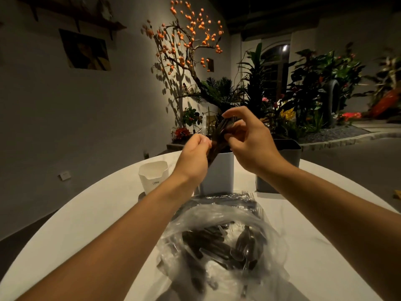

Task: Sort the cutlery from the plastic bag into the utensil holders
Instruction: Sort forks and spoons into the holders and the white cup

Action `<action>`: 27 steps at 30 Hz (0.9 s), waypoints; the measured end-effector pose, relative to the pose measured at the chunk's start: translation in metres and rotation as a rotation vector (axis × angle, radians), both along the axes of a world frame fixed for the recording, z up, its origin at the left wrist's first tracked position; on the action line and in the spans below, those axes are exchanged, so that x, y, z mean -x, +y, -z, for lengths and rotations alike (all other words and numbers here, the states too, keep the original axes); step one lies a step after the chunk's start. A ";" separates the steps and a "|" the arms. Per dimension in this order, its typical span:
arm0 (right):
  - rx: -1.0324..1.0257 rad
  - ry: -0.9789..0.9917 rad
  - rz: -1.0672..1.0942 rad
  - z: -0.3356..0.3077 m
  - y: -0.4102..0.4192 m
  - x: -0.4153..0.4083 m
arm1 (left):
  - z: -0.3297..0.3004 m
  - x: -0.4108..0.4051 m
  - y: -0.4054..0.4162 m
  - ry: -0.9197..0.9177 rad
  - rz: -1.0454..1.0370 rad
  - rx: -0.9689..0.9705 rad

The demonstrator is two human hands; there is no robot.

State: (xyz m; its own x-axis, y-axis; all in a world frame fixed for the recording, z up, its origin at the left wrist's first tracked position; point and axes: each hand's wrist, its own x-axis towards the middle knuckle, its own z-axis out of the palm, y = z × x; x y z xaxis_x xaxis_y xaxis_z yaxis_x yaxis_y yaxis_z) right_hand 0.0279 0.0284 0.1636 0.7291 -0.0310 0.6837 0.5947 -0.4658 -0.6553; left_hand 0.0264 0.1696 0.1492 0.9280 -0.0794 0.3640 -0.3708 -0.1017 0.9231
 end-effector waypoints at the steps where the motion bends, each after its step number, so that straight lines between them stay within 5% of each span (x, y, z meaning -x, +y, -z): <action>1: 0.005 -0.024 0.008 -0.004 -0.002 -0.004 | -0.004 -0.007 0.002 -0.020 -0.036 -0.025; 7: 0.100 -0.183 0.071 -0.029 -0.006 -0.034 | -0.021 -0.051 0.007 -0.095 -0.104 -0.105; 17: 0.304 -0.596 0.263 -0.048 -0.009 -0.101 | -0.037 -0.108 -0.002 -0.033 -0.003 0.036; 20: 0.442 -0.524 0.281 -0.028 -0.006 -0.121 | -0.024 -0.123 0.002 0.006 -0.034 -0.084; 23: 0.531 -0.252 0.249 0.008 -0.006 -0.136 | -0.006 -0.132 0.014 -0.046 -0.125 -0.168; 27: 0.871 -0.004 0.222 0.028 -0.012 -0.141 | 0.009 -0.130 0.024 -0.046 -0.098 -0.269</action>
State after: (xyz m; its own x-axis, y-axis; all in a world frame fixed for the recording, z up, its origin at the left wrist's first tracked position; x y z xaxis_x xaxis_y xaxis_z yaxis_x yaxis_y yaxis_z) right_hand 0.1687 0.0166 0.1352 0.7653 0.3599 0.5336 0.4335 -0.9010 -0.0141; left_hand 0.1568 0.1940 0.1405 0.9190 -0.0899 0.3839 -0.3881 -0.3784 0.8404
